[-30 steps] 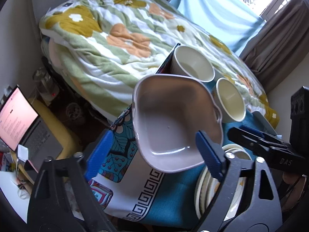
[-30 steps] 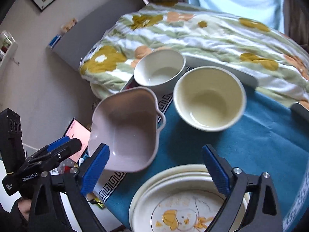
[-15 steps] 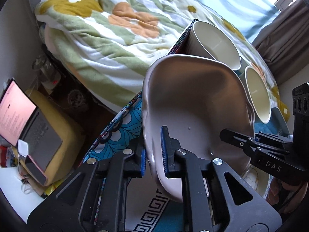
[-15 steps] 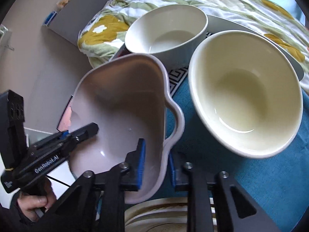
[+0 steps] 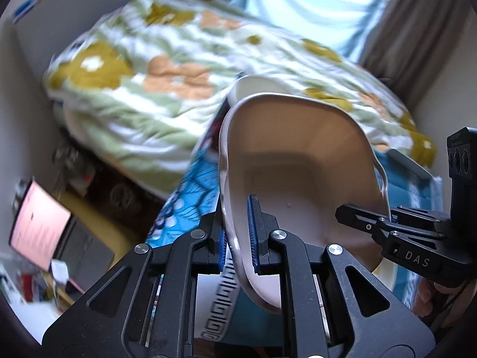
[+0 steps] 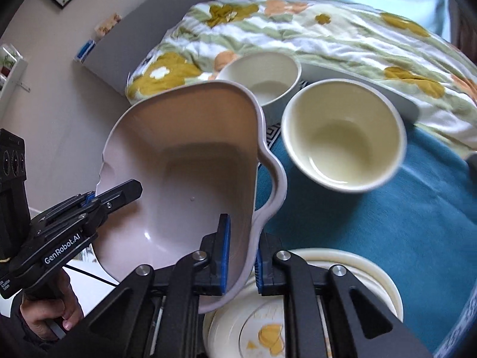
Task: Organize plates and bowls
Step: 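Carry the pink-beige dish with both grippers, lower it onto the cloth, open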
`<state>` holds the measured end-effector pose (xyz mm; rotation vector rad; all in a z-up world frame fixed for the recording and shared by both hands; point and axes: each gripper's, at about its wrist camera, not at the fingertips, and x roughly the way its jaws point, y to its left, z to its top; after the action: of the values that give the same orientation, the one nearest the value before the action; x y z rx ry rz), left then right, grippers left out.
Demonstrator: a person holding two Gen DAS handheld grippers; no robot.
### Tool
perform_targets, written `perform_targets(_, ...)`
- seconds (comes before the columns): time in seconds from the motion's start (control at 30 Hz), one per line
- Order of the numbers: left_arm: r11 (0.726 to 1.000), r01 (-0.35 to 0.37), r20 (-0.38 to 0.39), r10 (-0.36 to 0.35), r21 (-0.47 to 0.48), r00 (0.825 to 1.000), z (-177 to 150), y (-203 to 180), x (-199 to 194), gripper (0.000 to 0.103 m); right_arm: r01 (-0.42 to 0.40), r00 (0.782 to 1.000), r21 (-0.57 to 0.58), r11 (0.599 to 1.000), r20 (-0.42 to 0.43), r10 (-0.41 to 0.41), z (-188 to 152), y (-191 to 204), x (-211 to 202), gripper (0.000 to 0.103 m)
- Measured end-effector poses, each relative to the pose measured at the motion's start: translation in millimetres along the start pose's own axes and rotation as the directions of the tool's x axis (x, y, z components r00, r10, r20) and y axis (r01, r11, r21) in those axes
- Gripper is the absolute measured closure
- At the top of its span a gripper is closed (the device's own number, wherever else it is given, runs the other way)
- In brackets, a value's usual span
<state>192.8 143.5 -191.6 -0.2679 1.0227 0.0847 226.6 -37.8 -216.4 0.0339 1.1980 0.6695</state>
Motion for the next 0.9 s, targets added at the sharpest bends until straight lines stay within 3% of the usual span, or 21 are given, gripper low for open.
perform_targets(0.2,0.98,0.112,0.026,-0.118,0.165,0.993,1,-74,-30,0.092,0.08,0.987,0.121,0.989,0.128,-0.095,-37,-26,-80,0.09)
perform_targets(0.4,0.918,0.244,-0.032,-0.247,0.314,0.968,-11,-171,-33,0.092,0.167,0.957,0.263,0.95,0.19,-0.221,-81,-67,-142,0.09)
perform_targets(0.53,0.871,0.31,-0.098,-0.296,0.382,0.95,-33,-235,-24,0.092,0.214,0.935,0.367,0.905,0.191,-0.299,-119,-111,-181,0.09)
perform_targets(0.7,0.843,0.364,-0.198,-0.308,0.397,0.93,-72,-296,-2,0.092,0.256,0.927,0.432,0.865,0.143,-0.346,-165,-159,-202,0.09)
perform_targets(0.9,0.848,0.362,-0.271,-0.27,0.388,0.924,-116,-335,36,0.092,0.258,0.94,0.468,0.845,0.079,-0.331,-206,-213,-198,0.09)
